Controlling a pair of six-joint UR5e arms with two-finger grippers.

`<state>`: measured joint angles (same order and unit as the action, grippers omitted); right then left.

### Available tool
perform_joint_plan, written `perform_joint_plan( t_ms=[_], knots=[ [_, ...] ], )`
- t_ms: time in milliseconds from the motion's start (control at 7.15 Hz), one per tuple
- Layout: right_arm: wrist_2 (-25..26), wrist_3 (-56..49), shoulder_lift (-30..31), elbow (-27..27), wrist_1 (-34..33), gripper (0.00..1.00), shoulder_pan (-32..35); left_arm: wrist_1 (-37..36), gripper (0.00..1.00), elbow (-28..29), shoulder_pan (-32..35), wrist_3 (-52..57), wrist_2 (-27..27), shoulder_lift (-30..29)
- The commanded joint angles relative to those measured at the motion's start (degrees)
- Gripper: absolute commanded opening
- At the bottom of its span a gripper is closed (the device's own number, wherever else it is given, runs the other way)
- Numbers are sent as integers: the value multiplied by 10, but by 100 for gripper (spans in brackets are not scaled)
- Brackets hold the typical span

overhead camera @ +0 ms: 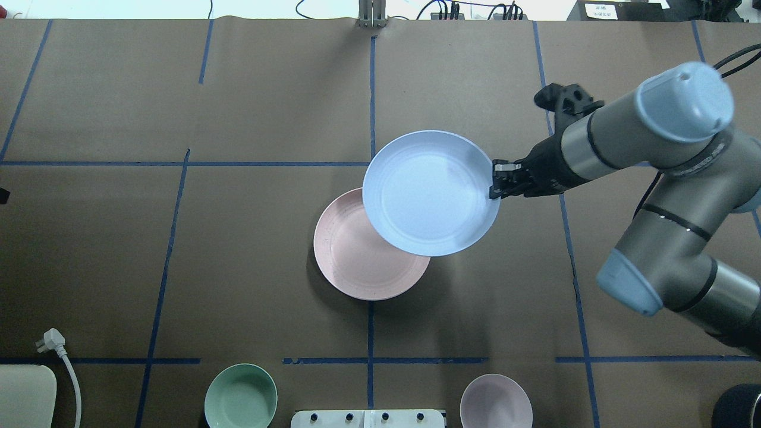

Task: Stack three plates with pink and blue
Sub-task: 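Lift the light blue plate with the right gripper and lower it onto the pink plate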

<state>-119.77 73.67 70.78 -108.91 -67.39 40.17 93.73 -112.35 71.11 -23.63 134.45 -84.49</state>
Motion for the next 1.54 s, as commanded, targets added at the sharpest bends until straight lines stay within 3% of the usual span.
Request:
perform_joint_plan(
  t_ms=[0, 280, 1259, 1399],
  knots=[
    [64, 37, -57, 34, 0, 0, -79, 1, 100, 28, 49, 57, 23, 5],
    [84, 49, -86, 65, 1, 0, -90, 6, 100, 31, 68, 57, 39, 16],
    [79, 48, -62, 60, 0, 5, -81, 8, 100, 33, 68, 57, 39, 21],
    [76, 48, -62, 61, 1, 99, -79, 8, 100, 33, 68, 57, 39, 21]
  ],
)
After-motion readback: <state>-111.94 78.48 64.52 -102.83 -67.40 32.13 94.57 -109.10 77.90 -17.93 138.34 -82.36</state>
